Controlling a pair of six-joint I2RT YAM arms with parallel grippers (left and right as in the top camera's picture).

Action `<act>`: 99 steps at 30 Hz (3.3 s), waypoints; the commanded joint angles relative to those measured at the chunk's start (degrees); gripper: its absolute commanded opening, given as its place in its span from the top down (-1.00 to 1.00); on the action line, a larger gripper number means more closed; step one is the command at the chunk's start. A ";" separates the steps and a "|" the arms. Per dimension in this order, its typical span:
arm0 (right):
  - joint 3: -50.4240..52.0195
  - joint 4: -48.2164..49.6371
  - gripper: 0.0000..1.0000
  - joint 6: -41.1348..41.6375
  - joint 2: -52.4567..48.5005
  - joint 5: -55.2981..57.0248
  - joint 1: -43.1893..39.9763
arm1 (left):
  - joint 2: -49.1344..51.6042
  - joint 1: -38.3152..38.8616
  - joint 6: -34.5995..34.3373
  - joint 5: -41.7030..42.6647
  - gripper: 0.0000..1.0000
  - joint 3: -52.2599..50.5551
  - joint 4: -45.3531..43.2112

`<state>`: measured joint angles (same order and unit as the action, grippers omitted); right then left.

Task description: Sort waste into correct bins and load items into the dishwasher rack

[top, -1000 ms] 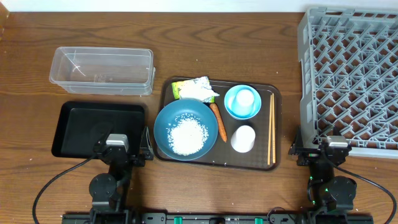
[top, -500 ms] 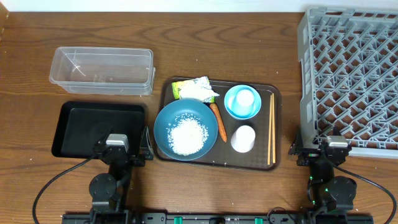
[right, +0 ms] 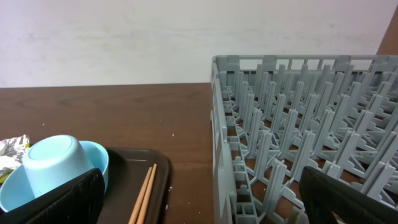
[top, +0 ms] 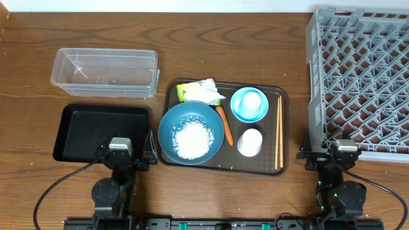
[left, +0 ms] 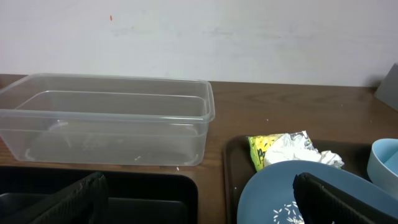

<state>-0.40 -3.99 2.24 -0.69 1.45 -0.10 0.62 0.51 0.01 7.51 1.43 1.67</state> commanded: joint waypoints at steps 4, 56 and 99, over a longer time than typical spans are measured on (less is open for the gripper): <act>0.09 -0.26 -0.98 -1.05 0.39 -0.39 -0.46 | -0.33 0.17 0.17 0.79 -0.95 -1.20 1.49; 0.09 24.17 -0.98 33.03 0.39 -15.89 -0.48 | -0.35 0.17 0.17 0.79 -0.96 -1.20 1.51; -56.76 -36.26 -0.98 23.71 -72.59 8.09 33.29 | -0.33 0.17 0.17 0.79 -0.96 -1.20 1.51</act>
<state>-55.44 -39.53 20.97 -72.12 3.20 32.45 0.62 0.51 0.01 7.51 1.43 1.69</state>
